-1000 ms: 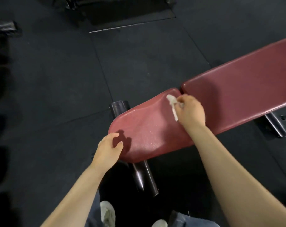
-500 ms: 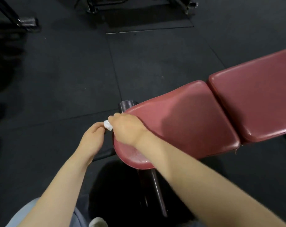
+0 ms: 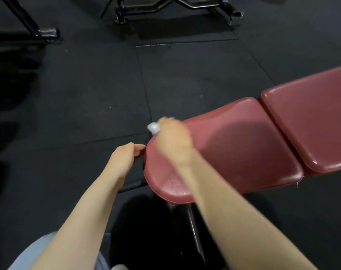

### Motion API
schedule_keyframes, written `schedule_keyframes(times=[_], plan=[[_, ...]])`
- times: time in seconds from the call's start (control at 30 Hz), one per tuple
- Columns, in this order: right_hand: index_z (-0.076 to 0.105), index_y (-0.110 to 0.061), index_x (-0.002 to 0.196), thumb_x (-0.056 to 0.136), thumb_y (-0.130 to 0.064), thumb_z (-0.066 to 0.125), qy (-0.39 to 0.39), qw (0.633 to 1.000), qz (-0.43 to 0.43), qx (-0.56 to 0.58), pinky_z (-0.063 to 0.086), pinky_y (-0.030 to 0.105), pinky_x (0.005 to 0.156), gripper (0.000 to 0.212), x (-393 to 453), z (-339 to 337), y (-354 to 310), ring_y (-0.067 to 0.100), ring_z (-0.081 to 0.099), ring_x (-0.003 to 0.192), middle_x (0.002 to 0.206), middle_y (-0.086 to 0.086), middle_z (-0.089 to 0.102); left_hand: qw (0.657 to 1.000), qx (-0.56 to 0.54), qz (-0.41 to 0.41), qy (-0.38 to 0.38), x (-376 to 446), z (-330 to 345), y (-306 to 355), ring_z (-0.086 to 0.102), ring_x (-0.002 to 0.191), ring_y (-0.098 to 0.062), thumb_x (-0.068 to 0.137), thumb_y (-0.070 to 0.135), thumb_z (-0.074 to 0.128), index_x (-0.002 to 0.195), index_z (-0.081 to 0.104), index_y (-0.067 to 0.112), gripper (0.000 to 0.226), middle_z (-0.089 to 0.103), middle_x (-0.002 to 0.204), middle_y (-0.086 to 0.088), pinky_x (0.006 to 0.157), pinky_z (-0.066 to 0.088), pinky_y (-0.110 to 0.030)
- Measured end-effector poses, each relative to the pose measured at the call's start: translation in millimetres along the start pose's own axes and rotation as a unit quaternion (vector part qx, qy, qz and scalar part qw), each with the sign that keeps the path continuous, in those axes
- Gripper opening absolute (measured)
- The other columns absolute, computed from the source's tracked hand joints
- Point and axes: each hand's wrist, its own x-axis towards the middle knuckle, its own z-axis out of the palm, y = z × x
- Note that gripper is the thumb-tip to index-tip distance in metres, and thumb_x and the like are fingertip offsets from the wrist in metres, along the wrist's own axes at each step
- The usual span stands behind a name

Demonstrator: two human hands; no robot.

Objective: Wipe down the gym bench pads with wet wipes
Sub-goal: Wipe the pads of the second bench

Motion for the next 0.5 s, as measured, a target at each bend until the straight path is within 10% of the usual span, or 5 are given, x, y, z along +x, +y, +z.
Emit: schedule_keyframes(times=[0.13,0.33,0.43,0.5], plan=[[0.058,-0.016,0.103,0.084,-0.009,0.055,-0.092,0.988,-0.126,-0.009,0.036,0.033,0.064,0.020,-13,14,-36,0.027,0.063,0.093,0.098,0.004,0.065,0.999,0.024,-0.023,0.005,6,-6,1,0.064,0.084,-0.013,0.082,0.025,0.044,0.075,0.072,0.021,0.029,0.074,0.084,0.002,0.080,0.047,-0.033],[0.058,-0.007,0.090,0.070,0.009,0.054,0.248,0.967,0.059,-0.014,0.052,0.040,0.052,0.026,-14,-64,148,0.044,0.063,0.062,0.076,0.030,0.065,0.996,0.065,0.006,-0.068,-6,-15,-6,0.061,0.107,-0.004,0.074,0.041,0.038,0.097,0.075,0.033,0.044,0.071,0.111,0.009,0.099,0.045,-0.033],[0.056,0.003,0.106,0.090,-0.007,0.051,0.159,0.942,0.294,0.011,0.047,0.045,0.079,0.020,1,-52,176,0.046,0.060,0.099,0.108,0.032,0.063,0.996,0.086,0.012,-0.038,-5,-20,-7,0.061,0.111,-0.008,0.086,0.035,0.034,0.107,0.075,0.026,0.047,0.072,0.112,0.009,0.104,0.044,-0.035],[0.053,-0.002,0.128,0.100,-0.015,0.044,0.056,0.964,0.258,0.011,0.045,0.035,0.093,0.031,23,-17,158,0.033,0.057,0.118,0.129,0.022,0.059,0.995,0.098,0.013,-0.013,-1,-19,-4,0.062,0.111,-0.012,0.095,0.028,0.026,0.109,0.074,0.023,0.050,0.073,0.110,0.006,0.106,0.043,-0.038]])
